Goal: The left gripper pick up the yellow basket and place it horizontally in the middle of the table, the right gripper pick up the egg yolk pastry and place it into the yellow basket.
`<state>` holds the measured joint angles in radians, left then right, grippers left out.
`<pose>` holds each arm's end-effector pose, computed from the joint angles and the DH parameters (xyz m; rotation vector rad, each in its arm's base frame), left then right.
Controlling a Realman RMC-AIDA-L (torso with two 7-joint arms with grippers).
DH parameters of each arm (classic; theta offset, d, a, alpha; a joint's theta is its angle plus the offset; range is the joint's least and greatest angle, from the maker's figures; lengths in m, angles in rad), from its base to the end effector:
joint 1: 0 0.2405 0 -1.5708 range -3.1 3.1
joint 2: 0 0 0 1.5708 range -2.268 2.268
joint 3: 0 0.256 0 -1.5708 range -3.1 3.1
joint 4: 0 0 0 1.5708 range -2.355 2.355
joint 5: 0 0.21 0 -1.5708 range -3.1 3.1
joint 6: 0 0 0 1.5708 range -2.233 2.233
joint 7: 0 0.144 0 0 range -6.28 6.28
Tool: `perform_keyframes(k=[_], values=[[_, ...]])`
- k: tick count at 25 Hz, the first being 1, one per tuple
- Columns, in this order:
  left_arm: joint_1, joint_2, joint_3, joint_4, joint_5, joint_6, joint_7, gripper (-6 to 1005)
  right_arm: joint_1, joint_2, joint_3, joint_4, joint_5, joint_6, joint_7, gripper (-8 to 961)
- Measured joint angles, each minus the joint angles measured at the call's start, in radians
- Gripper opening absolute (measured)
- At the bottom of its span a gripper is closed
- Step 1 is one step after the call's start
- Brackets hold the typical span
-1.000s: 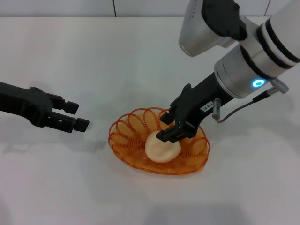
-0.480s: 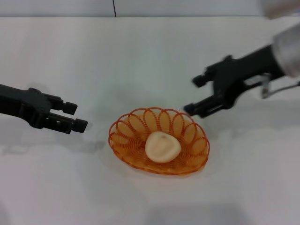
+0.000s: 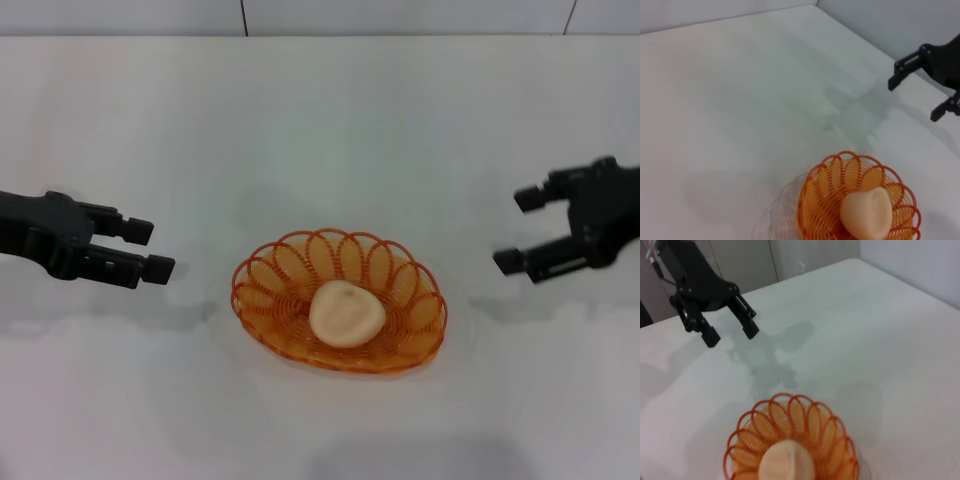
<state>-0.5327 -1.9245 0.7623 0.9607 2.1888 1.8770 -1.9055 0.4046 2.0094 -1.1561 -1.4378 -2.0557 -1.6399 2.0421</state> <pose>-0.2603 0.3203 0.0854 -2.9006 -0.9937 -0.2677 0.1864 0.3241 0.0561 -2.8655 0.5362 0.1409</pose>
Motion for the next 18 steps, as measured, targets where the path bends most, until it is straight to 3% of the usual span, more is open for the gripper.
perform_keyframes(k=[18], values=[[0.007,0.001,-0.001,0.001,-0.028,0.008,0.023,786,-0.025,-0.001,0.015,0.014,-0.003,-0.044,-0.026,857]])
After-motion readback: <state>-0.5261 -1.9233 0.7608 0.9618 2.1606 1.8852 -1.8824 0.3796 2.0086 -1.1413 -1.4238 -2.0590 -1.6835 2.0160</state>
